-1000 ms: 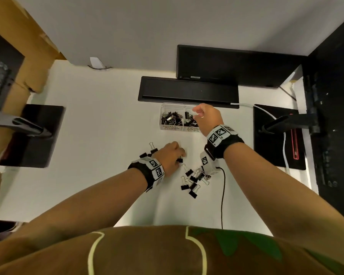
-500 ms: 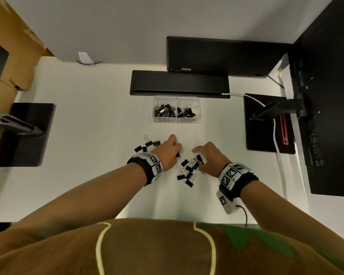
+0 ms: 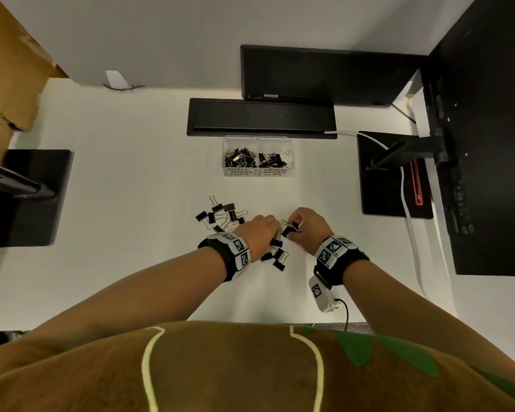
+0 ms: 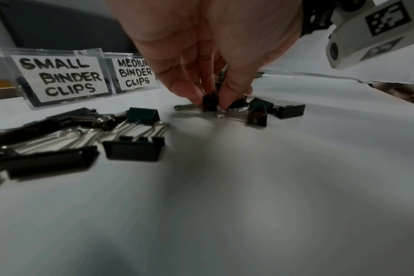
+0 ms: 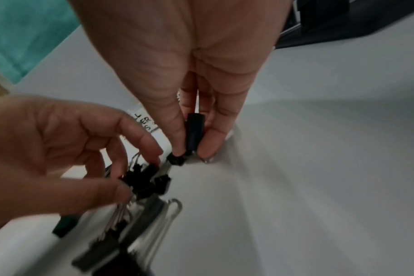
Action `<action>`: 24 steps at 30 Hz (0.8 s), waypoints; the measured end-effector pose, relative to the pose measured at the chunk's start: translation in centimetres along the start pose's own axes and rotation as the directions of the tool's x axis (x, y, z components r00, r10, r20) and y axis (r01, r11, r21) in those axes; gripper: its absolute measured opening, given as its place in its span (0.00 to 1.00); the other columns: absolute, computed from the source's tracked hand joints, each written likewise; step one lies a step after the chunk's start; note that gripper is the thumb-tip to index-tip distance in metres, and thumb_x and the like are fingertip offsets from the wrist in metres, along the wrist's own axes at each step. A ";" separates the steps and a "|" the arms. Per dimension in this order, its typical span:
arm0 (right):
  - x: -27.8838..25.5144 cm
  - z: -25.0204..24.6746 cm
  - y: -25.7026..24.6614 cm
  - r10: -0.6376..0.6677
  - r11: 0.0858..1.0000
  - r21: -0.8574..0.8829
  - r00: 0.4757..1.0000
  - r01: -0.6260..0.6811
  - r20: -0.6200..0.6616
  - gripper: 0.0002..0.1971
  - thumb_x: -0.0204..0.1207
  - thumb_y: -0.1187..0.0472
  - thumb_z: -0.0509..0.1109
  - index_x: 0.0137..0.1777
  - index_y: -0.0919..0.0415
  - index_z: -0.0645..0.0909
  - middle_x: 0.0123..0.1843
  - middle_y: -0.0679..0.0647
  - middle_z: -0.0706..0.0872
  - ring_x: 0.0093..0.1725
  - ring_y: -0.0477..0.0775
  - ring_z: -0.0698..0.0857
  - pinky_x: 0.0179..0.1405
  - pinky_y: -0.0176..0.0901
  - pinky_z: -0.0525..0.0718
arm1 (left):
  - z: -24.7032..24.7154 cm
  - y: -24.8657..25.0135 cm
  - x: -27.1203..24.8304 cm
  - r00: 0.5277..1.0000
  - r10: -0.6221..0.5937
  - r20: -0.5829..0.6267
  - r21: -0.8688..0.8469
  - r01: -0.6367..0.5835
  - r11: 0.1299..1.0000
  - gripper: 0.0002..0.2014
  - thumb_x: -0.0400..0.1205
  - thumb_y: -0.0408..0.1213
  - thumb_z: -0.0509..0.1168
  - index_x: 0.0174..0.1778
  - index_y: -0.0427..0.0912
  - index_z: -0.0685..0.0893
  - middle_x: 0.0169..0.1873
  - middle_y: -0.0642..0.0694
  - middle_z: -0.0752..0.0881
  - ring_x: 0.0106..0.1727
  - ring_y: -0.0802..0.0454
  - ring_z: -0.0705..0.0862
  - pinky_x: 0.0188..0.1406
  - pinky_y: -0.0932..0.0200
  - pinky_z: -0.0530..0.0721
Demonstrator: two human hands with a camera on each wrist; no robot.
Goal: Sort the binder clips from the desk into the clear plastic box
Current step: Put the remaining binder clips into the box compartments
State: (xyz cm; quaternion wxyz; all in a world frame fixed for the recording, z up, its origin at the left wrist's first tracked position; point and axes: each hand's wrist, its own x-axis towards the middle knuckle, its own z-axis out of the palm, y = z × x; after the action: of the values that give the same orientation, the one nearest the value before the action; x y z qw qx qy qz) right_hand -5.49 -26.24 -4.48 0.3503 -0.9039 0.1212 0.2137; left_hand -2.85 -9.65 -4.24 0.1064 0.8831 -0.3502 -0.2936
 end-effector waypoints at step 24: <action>9.1 -7.5 -9.5 -0.035 0.999 0.007 0.988 0.036 -0.147 0.23 0.77 0.68 0.65 0.72 0.55 0.73 0.70 0.56 0.78 0.62 0.58 0.83 0.57 0.45 0.83 | -4.4 -2.4 0.4 0.946 -0.246 -0.211 -0.357 0.160 0.920 0.08 0.80 0.33 0.66 0.52 0.37 0.86 0.56 0.41 0.85 0.57 0.45 0.83 0.56 0.59 0.79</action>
State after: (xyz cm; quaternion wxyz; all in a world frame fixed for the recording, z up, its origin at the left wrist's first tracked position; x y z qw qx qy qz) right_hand 8.28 -25.09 1.72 0.3485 -0.9175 0.1317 0.1395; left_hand 1.36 -8.20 -1.79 0.2672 0.9138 -0.1846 -0.2441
